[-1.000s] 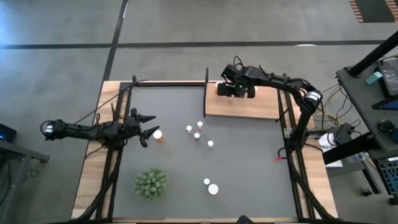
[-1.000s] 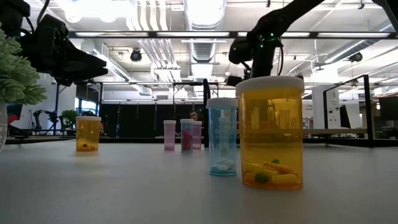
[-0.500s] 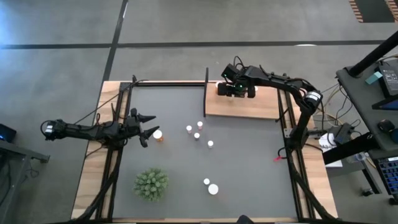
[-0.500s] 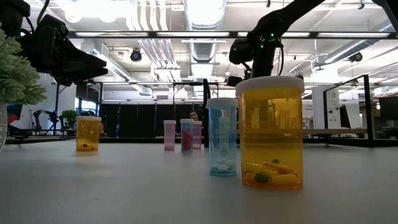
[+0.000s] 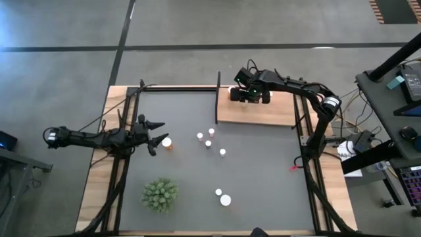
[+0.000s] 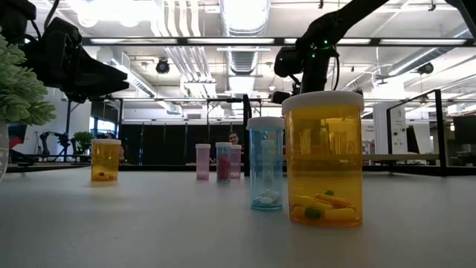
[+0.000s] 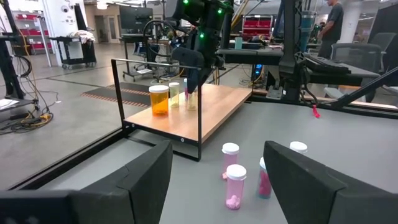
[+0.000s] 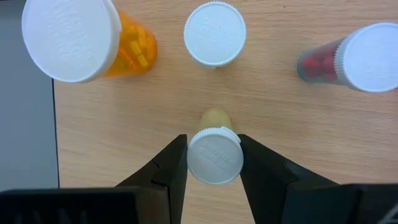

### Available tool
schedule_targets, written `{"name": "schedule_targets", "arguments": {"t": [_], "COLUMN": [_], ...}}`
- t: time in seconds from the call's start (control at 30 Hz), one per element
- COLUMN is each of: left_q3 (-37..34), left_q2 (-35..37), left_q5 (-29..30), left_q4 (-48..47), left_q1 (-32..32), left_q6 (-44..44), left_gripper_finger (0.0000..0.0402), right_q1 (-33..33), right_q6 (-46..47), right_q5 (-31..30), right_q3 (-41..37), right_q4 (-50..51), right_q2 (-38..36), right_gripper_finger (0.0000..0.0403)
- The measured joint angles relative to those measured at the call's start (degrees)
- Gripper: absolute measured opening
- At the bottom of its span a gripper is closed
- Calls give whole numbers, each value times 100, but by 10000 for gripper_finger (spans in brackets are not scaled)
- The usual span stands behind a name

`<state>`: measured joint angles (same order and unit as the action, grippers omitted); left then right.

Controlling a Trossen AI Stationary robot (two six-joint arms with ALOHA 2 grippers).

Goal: Pick and place medicine bottles onto shelf by color
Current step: Put the right yellow pill bottle on the shelf aligned with the other yellow pill bottle

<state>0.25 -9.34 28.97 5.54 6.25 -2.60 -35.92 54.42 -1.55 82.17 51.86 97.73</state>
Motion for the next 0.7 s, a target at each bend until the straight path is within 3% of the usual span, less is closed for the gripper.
{"name": "schedule_targets", "arguments": {"t": [0.3,0.7], "left_q3": [0,0], "left_q2": [0,0], "left_q5": [0,0], "left_q4": [0,-2], "left_q1": [-1,-1], "left_q6": [1,1], "left_gripper_finger": [238,238], "right_q1": [0,0], "right_q6": [-47,-153], "right_q5": [-109,-150], "right_q3": [-2,3], "right_q4": [-13,-5], "right_q2": [0,-1], "right_gripper_finger": [138,231]}}
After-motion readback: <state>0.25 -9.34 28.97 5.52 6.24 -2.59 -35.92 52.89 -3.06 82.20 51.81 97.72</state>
